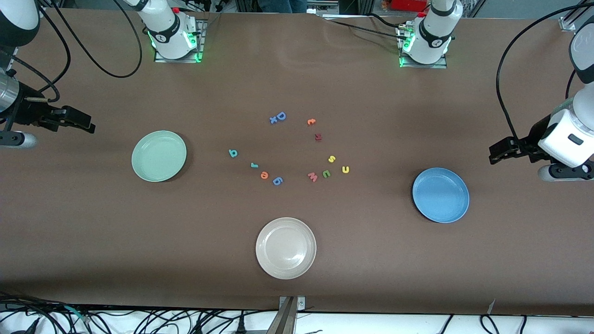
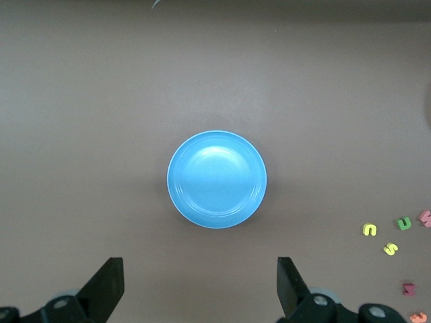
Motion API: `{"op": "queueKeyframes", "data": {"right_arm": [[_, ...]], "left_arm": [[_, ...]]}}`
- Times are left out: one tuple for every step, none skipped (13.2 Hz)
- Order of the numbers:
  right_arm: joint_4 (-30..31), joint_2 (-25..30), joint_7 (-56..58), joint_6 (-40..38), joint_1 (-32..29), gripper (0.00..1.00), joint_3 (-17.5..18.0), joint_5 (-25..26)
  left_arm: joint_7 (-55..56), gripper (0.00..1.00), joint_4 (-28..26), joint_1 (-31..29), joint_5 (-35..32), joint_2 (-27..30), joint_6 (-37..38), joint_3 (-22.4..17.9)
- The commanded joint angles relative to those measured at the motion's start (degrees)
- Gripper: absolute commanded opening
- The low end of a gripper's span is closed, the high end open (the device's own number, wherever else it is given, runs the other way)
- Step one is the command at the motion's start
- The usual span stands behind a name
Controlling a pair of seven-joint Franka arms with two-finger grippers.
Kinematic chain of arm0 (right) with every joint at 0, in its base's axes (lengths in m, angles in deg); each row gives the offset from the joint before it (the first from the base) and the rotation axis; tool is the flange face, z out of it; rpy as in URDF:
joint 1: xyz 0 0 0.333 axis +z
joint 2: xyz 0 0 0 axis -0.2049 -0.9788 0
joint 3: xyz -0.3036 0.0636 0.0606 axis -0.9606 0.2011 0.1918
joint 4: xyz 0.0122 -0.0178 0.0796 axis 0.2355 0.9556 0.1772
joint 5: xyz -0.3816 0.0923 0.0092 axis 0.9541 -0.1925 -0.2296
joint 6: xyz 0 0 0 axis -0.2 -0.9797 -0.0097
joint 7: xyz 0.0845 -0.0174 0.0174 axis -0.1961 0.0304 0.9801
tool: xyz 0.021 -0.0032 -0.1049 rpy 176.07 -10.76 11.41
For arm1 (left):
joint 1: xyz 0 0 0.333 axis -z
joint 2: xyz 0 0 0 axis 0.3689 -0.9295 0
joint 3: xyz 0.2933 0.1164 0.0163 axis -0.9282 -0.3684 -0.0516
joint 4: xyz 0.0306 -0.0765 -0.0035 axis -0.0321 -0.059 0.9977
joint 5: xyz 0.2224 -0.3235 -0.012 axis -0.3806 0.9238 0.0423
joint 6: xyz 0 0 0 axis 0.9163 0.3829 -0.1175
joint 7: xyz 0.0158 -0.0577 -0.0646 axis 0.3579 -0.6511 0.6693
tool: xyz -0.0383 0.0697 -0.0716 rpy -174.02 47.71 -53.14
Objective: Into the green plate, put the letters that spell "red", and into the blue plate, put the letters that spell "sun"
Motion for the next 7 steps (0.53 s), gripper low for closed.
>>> {"op": "queueKeyframes", "data": {"right_arm": [[-0.13, 0.57, -0.4, -0.75, 0.13, 1.0, 0.1, 0.81], [-0.13, 0.57, -0.4, -0.75, 0.13, 1.0, 0.1, 0.81], [-0.13, 0.66, -0.48, -0.75, 0.13, 1.0, 0.1, 0.81], [-0.21, 0.57, -0.4, -0.67, 0.21, 1.0, 0.19, 0.81], [-0.22, 0.57, -0.48, -0.66, 0.21, 1.0, 0.19, 0.81], [-0.22, 0.57, -0.48, -0.66, 0.21, 1.0, 0.19, 0.81], [-0.22, 0.57, -0.4, -0.66, 0.21, 1.0, 0.19, 0.73]], "left_arm": [[-0.6, 1.0, 1.34, -0.1, 0.89, -0.32, 0.27, -0.16], [-0.52, 1.0, 1.43, -0.1, 0.89, -0.32, 0.27, -0.16], [-0.25, 1.0, 1.34, -0.1, 0.81, -0.32, 0.27, -0.16], [-0.16, 1.0, 1.34, -0.1, 0.72, -0.32, 0.27, -0.25], [-0.08, 1.0, 1.34, -0.1, 0.72, -0.32, 0.27, -0.25], [0.1, 1.0, 1.34, -0.1, 0.72, -0.32, 0.27, -0.25], [0.1, 1.0, 1.34, -0.1, 0.63, -0.32, 0.27, -0.25]]}}
